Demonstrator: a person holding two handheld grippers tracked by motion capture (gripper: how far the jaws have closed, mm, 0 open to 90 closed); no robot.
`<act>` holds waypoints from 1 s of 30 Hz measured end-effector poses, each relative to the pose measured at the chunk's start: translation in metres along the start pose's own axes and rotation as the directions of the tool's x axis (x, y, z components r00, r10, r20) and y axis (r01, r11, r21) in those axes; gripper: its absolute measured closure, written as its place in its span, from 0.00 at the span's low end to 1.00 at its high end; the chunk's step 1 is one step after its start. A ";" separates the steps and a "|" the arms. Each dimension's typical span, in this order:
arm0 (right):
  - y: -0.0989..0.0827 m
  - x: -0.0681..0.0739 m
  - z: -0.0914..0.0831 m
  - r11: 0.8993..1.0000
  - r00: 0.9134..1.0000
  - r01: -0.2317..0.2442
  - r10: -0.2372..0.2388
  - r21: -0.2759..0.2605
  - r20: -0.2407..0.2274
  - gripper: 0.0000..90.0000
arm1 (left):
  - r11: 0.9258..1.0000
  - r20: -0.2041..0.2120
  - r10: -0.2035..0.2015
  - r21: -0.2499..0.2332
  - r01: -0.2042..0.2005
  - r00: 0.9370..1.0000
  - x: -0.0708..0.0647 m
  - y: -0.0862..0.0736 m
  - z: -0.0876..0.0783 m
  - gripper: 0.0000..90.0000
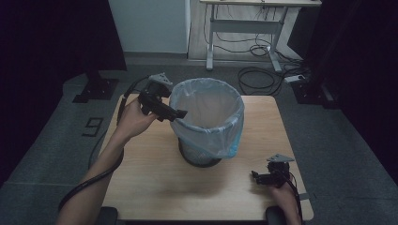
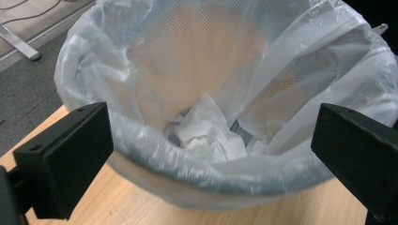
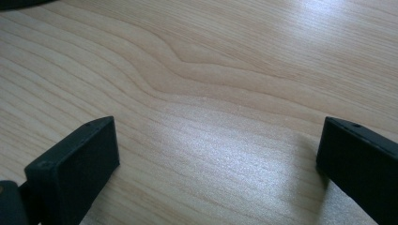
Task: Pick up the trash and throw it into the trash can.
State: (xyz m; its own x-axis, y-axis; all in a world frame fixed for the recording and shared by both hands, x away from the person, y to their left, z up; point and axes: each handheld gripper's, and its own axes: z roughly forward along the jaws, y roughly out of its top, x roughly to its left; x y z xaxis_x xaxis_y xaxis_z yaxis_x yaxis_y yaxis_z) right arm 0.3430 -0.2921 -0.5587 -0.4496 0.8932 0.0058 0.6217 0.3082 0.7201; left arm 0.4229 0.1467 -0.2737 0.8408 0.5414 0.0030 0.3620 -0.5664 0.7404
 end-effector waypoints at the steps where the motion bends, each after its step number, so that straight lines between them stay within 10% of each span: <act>1: 0.000 0.000 0.000 1.000 1.000 0.001 -0.001 0.001 0.001 0.00 | 1.000 -0.002 -0.001 -0.002 0.001 1.000 0.000 -0.002 -0.002 0.00; 30: 0.000 0.001 0.000 1.000 1.000 0.000 0.000 -0.001 0.005 0.00 | 0.998 -0.010 -0.028 -0.064 0.028 1.000 0.008 -0.080 -0.034 0.00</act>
State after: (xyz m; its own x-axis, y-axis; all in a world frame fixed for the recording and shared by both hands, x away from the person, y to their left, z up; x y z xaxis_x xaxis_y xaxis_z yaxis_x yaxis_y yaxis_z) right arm 0.3422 -0.2912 -0.5587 -0.4464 0.8948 0.0024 0.6210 0.3079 0.7208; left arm 0.3868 0.2171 -0.3097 0.8262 0.5633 -0.0114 0.3586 -0.5102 0.7818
